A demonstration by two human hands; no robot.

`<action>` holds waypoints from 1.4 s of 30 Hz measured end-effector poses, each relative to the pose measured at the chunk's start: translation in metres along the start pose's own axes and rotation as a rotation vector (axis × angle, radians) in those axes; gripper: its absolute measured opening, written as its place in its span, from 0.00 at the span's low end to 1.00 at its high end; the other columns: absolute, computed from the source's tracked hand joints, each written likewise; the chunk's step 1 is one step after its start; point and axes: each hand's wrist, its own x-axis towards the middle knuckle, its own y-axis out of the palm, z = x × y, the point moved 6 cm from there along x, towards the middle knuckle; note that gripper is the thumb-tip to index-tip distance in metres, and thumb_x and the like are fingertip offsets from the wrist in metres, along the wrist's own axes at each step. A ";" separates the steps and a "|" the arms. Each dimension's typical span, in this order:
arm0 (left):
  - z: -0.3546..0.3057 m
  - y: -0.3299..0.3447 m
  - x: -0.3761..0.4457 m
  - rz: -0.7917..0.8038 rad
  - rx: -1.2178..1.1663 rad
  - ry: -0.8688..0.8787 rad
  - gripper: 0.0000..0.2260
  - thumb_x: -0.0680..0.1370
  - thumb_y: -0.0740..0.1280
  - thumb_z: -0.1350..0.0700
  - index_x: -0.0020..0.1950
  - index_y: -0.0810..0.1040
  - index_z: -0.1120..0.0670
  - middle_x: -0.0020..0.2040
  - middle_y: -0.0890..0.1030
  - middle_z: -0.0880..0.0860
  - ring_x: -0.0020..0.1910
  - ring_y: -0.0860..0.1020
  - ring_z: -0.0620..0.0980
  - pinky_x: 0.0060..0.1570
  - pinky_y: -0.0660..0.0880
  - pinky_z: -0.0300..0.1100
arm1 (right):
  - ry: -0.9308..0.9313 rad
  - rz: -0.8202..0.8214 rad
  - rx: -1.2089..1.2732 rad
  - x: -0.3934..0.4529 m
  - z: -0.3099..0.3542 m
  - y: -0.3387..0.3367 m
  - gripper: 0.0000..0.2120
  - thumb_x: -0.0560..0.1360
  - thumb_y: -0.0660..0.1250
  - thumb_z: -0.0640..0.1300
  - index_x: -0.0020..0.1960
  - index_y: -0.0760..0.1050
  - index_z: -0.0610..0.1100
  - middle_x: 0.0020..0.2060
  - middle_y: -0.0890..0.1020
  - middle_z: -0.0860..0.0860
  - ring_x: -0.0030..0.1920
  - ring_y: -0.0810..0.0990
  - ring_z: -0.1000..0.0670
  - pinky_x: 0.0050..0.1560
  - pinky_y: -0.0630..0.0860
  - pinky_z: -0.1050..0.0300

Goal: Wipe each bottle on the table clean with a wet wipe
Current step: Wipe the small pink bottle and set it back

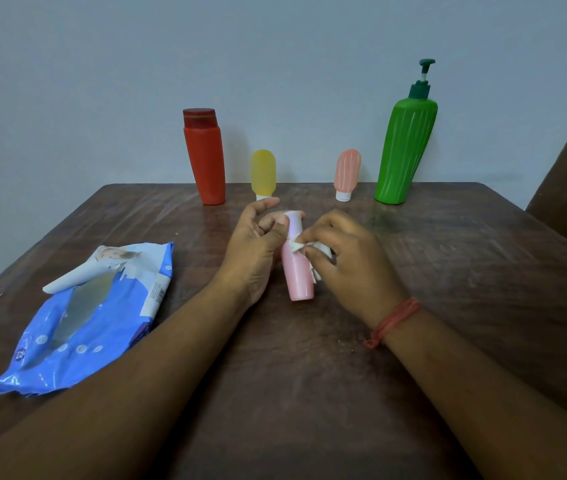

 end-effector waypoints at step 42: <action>0.003 -0.010 0.002 -0.124 0.009 -0.046 0.15 0.81 0.63 0.69 0.63 0.73 0.54 0.53 0.80 0.61 0.56 0.78 0.55 0.63 0.74 0.58 | -0.039 0.227 0.115 -0.014 -0.009 0.000 0.10 0.72 0.68 0.33 0.49 0.83 0.44 0.49 0.80 0.53 0.50 0.78 0.57 0.52 0.73 0.65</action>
